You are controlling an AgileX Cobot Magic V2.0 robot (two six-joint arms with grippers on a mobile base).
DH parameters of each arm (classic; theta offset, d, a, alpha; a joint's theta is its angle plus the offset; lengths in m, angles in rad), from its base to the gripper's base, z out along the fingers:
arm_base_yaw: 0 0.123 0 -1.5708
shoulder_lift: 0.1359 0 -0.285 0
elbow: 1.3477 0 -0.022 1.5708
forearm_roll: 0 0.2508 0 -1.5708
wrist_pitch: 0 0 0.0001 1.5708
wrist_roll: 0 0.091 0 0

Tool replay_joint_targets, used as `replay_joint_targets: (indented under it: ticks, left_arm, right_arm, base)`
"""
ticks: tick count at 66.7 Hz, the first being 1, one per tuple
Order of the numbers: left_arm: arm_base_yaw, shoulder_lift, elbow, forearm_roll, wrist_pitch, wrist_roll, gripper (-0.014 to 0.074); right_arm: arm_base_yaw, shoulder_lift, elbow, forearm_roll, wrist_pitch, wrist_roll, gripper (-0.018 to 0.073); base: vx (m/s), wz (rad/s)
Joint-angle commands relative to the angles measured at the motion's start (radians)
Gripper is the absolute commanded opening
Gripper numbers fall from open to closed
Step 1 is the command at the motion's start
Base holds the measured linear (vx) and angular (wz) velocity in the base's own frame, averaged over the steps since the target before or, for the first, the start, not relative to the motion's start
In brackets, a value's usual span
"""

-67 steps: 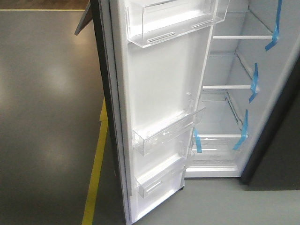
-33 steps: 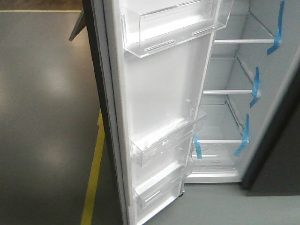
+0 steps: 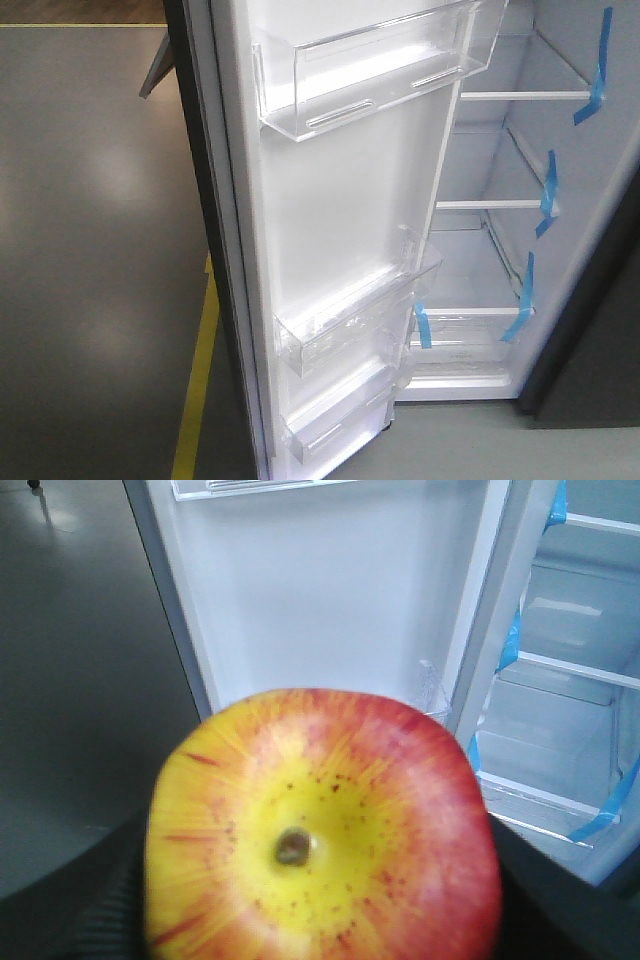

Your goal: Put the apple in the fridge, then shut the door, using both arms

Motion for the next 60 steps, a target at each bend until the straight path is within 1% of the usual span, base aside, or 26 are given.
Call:
replay_joint_targets:
  ticks: [1,60]
  left_arm:
    - [-0.006,-0.015,0.028,-0.008,-0.07,-0.004,-0.0006]
    - [-0.006,-0.015,0.028,-0.008,-0.07,-0.004,-0.0006]
  right_arm:
    - [-0.004,0.008,-0.023,0.025,-0.067,-0.007,0.0078]
    - [-0.004,0.008,-0.023,0.025,-0.067,-0.007,0.0078]
  base:
    - [0.05,0.0]
    - [0.04,-0.01]
